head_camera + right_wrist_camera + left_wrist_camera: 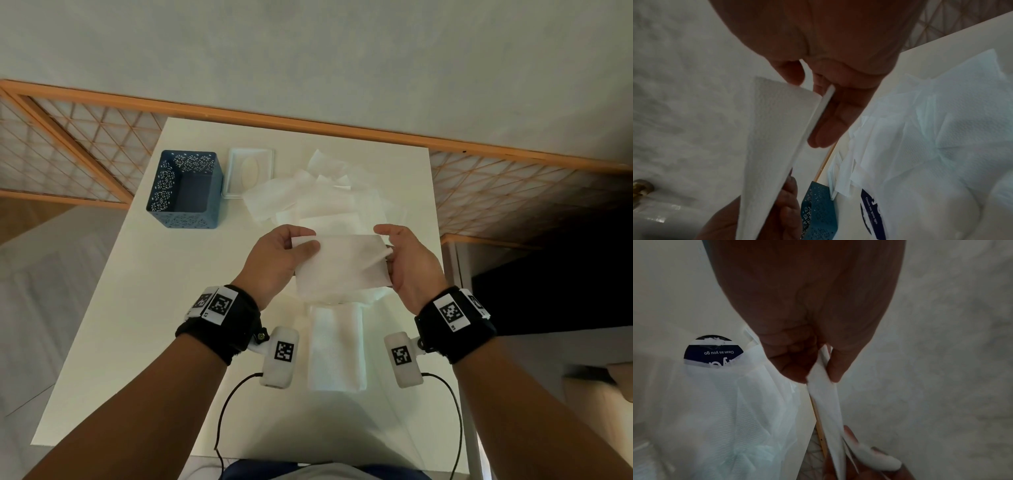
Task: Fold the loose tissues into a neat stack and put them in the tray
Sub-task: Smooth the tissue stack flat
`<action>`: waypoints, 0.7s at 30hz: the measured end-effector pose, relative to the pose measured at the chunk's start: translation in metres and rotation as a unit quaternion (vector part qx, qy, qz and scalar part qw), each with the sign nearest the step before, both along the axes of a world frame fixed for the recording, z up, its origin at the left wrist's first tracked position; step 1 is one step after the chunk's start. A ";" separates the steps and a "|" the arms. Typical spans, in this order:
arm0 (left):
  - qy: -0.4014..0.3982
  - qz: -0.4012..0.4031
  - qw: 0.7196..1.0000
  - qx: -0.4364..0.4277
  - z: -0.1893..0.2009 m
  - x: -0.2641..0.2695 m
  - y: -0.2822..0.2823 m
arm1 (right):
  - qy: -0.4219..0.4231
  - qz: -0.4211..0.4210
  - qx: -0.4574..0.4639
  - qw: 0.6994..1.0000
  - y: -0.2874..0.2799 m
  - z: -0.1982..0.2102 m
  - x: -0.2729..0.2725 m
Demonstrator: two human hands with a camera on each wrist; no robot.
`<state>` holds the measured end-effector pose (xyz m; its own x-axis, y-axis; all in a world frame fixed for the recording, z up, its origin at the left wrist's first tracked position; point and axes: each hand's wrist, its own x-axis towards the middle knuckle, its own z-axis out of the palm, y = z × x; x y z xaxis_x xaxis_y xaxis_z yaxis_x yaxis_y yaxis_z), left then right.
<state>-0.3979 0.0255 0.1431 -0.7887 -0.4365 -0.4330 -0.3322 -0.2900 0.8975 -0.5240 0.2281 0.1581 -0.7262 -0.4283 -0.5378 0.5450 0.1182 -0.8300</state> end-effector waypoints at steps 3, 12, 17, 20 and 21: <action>-0.002 -0.007 1.000 -0.022 0.000 0.002 0.004 | 0.010 0.003 0.024 1.000 0.001 -0.004 0.000; -0.101 -0.131 0.982 -0.086 -0.018 0.022 0.016 | 0.149 0.072 0.136 0.977 0.017 -0.033 0.013; -0.162 -0.240 0.953 -0.095 -0.044 0.051 0.043 | 0.188 0.194 0.200 0.942 0.013 -0.042 0.022; -0.191 -0.255 0.941 -0.113 -0.055 0.064 0.060 | 0.228 0.288 0.239 0.899 0.007 -0.055 0.028; -0.199 -0.259 0.939 -0.110 -0.059 0.068 0.064 | 0.243 0.313 0.252 0.883 0.005 -0.060 0.029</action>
<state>-0.3300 0.0897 0.0839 -0.7149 -0.1519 -0.6826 -0.6990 0.1810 0.6918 -0.4952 0.2327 0.0981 -0.6298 -0.6227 -0.4644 -0.1641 0.6910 -0.7040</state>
